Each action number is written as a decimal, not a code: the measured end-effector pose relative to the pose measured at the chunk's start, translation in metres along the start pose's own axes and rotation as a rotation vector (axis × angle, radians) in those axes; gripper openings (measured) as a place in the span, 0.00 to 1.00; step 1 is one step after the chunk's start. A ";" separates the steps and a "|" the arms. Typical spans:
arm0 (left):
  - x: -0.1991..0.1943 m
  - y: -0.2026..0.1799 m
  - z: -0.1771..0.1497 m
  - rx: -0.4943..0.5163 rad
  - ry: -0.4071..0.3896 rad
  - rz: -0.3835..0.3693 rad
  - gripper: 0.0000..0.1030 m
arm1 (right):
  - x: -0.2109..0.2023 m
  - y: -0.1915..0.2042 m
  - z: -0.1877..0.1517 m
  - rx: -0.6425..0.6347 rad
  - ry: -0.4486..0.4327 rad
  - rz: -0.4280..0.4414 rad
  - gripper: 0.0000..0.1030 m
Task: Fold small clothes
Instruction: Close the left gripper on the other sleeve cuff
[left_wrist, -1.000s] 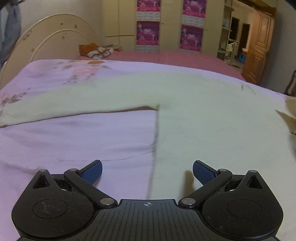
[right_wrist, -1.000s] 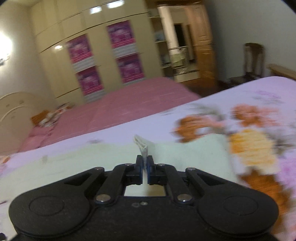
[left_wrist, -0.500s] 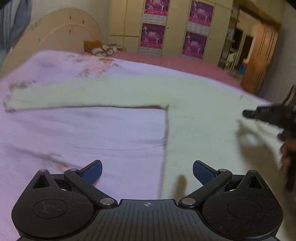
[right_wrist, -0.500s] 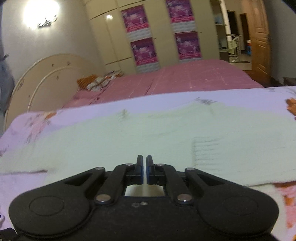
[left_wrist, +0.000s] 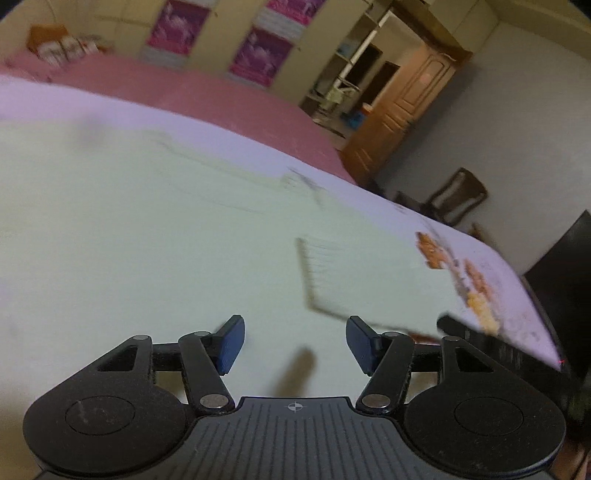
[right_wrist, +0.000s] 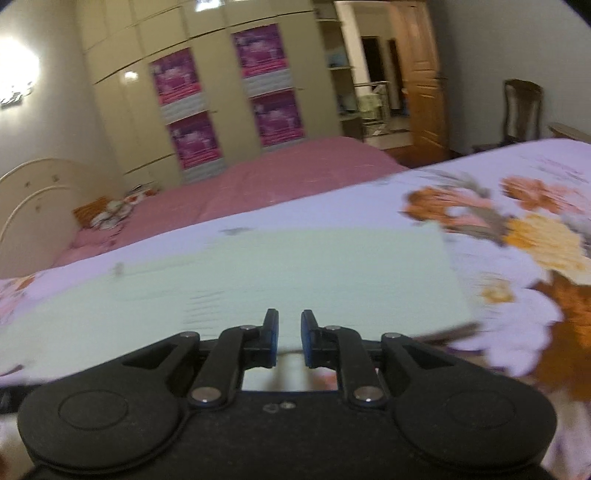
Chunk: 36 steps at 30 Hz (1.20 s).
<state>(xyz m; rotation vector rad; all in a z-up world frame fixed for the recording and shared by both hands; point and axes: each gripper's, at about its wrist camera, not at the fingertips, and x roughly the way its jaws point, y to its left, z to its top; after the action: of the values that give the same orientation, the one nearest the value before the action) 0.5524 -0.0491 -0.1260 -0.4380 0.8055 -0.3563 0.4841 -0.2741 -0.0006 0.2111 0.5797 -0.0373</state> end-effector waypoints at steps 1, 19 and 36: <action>0.012 -0.004 0.003 -0.016 0.017 -0.018 0.60 | -0.002 -0.008 -0.002 0.006 0.002 -0.010 0.14; 0.011 -0.005 0.012 0.015 -0.096 0.009 0.03 | 0.013 -0.015 -0.006 0.020 0.019 -0.018 0.15; -0.050 0.105 0.029 -0.044 -0.175 0.197 0.03 | 0.029 0.029 -0.013 0.065 0.071 0.099 0.32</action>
<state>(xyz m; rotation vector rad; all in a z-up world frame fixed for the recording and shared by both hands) 0.5568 0.0704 -0.1300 -0.4210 0.6799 -0.1155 0.5037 -0.2427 -0.0218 0.3053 0.6383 0.0473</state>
